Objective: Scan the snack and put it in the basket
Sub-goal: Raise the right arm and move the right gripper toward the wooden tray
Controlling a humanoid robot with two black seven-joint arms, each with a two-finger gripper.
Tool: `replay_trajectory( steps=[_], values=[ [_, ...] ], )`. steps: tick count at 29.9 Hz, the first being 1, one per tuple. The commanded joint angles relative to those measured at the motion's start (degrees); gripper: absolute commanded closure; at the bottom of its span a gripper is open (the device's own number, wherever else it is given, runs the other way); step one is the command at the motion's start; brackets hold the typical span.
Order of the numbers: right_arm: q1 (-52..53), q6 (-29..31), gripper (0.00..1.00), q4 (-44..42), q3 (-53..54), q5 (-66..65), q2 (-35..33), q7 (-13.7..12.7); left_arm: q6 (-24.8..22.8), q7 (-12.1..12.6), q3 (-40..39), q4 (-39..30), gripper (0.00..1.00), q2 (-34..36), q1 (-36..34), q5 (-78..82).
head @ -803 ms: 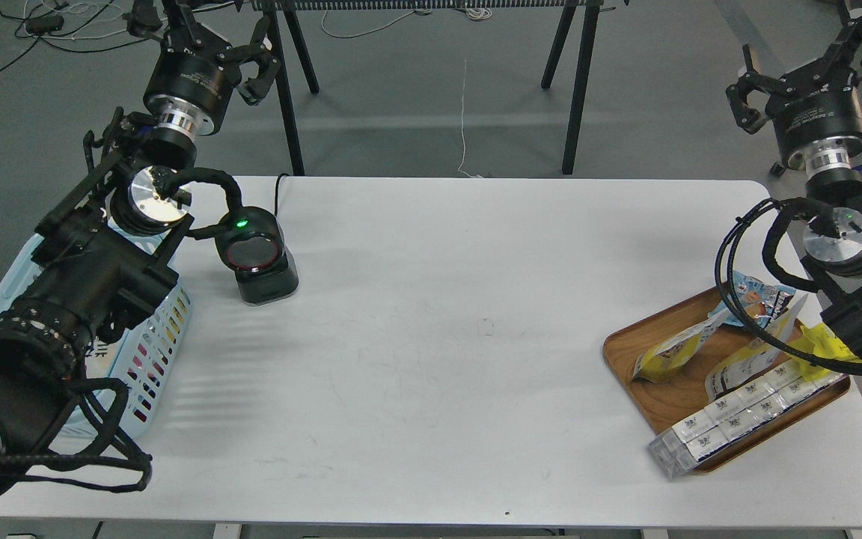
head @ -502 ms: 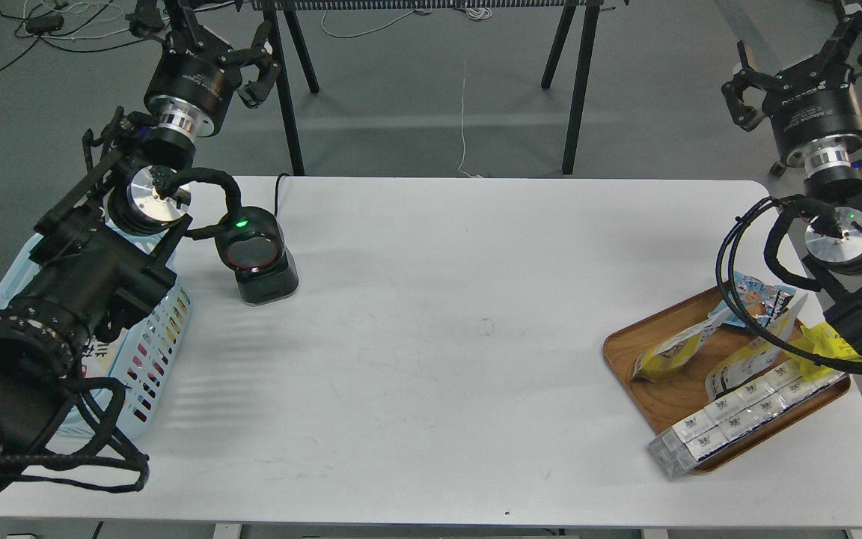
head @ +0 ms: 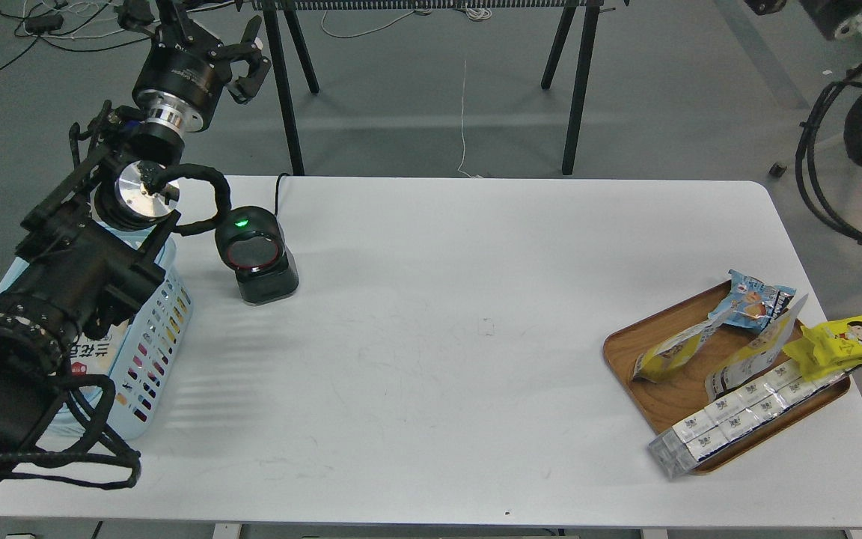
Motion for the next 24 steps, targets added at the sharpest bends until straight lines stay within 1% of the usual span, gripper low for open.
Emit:
replay_trajectory(
  steps=[1, 4, 9, 13, 22, 24],
  values=[
    [7.3, -0.02, 0.01, 5.16, -6.26, -9.38, -1.28, 0.0, 0.0, 0.42, 0.01, -0.09, 0.01, 0.02, 0.09, 0.09],
    [12.05, -1.03, 0.01, 8.33, -10.48, -17.9, -1.37, 0.0, -0.09, 0.77, 0.01, -0.18, 0.01, 0.2, 0.09, 0.09],
    [20.05, -3.14, 0.01, 15.09, -21.02, -31.09, -0.67, 0.0, -0.27, 0.95, 1.41, -0.27, 0.01, 0.37, 0.0, 0.09],
    [25.5, -3.06, 0.01, 19.4, -27.53, -39.0, 1.7, 0.0, -0.62, 0.95, 1.5, -0.27, 0.01, 0.37, 0.09, 0.09],
    [32.98, -3.23, 0.02, 24.59, -37.47, -50.09, 9.26, 0.0, -0.53, 0.68, 1.5, -0.18, 0.01, 0.46, 0.17, 0.09],
    [33.86, -3.32, 0.02, 27.57, -38.53, -52.81, 10.05, 0.0, -0.62, 0.51, 1.5, -0.18, 0.01, 0.55, 0.17, 0.09]
  ],
)
